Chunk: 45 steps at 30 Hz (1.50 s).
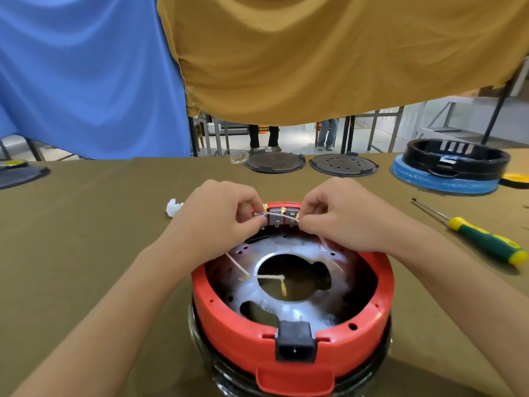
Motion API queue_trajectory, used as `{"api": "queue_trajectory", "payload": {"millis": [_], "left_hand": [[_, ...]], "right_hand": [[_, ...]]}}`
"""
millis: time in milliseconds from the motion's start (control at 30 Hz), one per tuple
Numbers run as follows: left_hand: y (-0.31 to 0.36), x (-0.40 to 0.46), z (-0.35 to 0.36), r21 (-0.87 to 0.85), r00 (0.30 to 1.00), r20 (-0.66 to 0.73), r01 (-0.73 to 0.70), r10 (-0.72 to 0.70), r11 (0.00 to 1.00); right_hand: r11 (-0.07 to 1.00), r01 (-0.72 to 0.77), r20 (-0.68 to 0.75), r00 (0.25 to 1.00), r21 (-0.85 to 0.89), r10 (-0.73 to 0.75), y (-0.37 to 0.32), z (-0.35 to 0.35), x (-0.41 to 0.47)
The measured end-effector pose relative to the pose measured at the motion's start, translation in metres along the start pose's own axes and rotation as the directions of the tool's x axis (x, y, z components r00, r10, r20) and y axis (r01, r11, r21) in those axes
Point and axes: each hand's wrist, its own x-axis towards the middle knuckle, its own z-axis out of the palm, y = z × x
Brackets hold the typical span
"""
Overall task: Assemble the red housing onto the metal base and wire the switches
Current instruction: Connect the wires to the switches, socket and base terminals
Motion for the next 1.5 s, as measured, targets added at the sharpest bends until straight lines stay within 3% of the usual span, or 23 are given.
{"api": "queue_trajectory", "payload": {"millis": [167,400,567,700,867,1100,1333,1500], "left_hand": [[0.003,0.0,0.0,0.084,0.997,0.054,-0.054,0.049,0.995],[0.003,0.0,0.0,0.048,0.998,0.048,-0.051,0.049,0.998],[0.004,-0.001,0.003,0.064,0.992,0.114,-0.07,0.062,0.996],[0.005,-0.001,0.002,0.07,0.985,0.154,-0.088,0.077,0.994],[0.006,-0.001,0.002,0.114,0.984,0.159,-0.104,0.085,0.988],[0.006,-0.002,0.001,0.18,0.974,0.203,-0.138,0.101,0.974],[0.005,-0.003,-0.002,0.114,0.96,0.262,-0.133,0.099,0.985],[0.003,0.0,0.0,0.169,0.953,0.294,-0.128,0.074,0.977]], "right_hand": [[0.986,0.099,0.072,0.993,-0.134,-0.09,-0.001,0.0,-0.002],[0.976,0.128,-0.157,0.975,-0.176,-0.156,0.002,0.006,0.002],[0.939,0.186,-0.034,0.978,-0.291,-0.204,0.003,0.014,0.001],[0.904,0.222,-0.014,0.97,-0.364,-0.244,0.003,0.014,0.003],[0.888,0.268,0.042,0.961,-0.374,-0.273,0.001,0.015,0.002],[0.937,0.237,0.073,0.971,-0.256,-0.226,0.003,0.015,0.002],[0.913,0.281,0.076,0.96,-0.297,-0.271,0.002,0.015,0.002],[0.907,0.3,0.064,0.954,-0.297,-0.294,0.003,0.016,0.003]]}}
